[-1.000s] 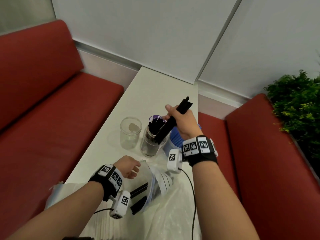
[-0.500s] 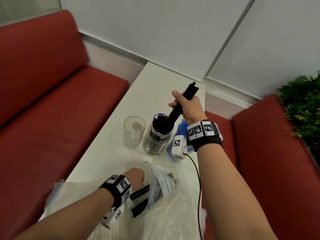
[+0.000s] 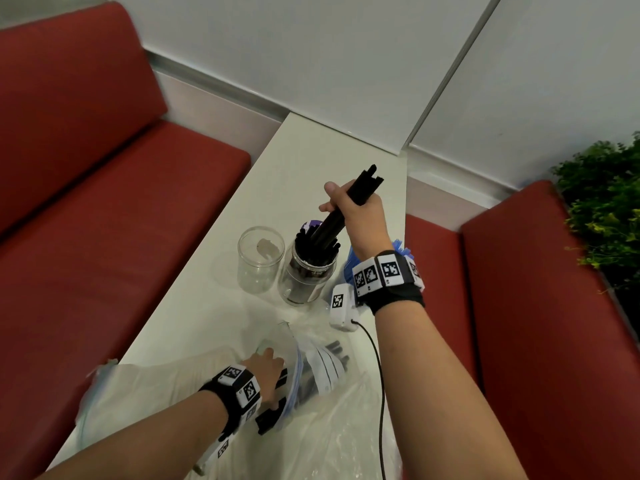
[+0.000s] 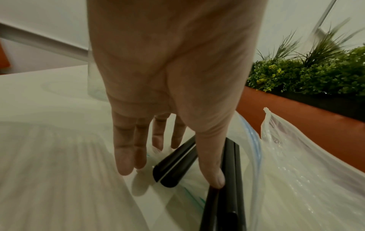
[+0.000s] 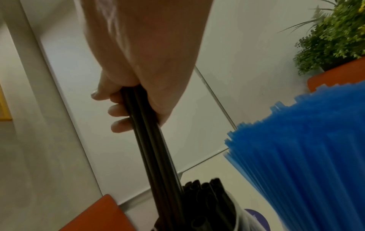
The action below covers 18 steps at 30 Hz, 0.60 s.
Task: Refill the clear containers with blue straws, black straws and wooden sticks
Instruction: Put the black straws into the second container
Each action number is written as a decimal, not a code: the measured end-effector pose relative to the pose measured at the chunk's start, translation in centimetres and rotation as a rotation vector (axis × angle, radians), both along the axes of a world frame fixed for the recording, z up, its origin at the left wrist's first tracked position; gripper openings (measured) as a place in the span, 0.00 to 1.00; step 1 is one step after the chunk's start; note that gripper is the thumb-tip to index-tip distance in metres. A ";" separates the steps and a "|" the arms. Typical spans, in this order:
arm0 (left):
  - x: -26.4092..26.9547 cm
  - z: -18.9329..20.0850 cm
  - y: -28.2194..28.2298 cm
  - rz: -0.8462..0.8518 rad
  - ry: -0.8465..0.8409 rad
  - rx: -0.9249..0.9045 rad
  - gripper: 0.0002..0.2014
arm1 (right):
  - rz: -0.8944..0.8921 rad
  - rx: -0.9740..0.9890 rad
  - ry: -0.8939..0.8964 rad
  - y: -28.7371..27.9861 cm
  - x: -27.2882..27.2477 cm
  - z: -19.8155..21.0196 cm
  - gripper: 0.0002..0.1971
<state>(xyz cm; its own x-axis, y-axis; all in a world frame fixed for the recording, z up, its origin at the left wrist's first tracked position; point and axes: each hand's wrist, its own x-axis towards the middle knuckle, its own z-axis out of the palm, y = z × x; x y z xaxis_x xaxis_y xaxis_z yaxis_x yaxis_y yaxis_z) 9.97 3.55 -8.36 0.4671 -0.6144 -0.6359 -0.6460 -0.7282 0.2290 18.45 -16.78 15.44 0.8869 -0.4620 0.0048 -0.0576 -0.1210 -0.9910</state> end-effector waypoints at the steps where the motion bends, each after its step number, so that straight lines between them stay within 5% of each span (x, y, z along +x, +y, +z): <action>1: -0.1 -0.1 0.0 -0.008 -0.002 0.000 0.38 | -0.008 0.000 -0.007 0.1 -0.1 -0.2 0.13; 6: -0.5 -0.3 0.3 -0.038 0.015 0.005 0.22 | -0.041 -0.085 -0.026 -0.2 0.3 0.0 0.14; 10: -0.2 -0.5 0.0 -0.037 0.020 0.009 0.20 | -0.036 -0.067 -0.009 0.6 0.0 -1.3 0.13; 18: -1.4 -1.3 -0.1 -0.060 -0.021 -0.008 0.41 | -0.123 -0.024 0.003 0.8 -0.7 -2.8 0.14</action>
<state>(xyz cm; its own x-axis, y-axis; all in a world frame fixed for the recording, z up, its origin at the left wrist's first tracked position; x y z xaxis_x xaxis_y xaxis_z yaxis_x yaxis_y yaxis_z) 8.61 3.41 -9.64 0.4424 -0.6466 -0.6215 -0.6931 -0.6863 0.2205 17.79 -15.98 12.68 0.8236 -0.5670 0.0149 -0.0764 -0.1370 -0.9876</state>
